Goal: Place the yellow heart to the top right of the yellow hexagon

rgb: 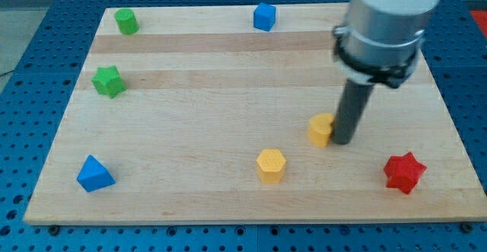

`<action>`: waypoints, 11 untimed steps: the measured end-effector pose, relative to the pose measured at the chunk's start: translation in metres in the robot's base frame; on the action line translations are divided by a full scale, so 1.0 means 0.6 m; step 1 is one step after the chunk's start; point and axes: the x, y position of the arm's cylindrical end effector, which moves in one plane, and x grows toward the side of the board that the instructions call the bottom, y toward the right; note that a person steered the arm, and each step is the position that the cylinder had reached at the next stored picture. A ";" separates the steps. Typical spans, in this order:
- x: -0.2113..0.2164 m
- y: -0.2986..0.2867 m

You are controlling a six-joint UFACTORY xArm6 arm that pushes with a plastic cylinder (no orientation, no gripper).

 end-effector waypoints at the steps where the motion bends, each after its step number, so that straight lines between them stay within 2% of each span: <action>1: -0.006 -0.010; 2: -0.091 0.055; 3: -0.131 0.042; 5: -0.045 -0.044; 7: -0.026 -0.075; 11: 0.007 -0.034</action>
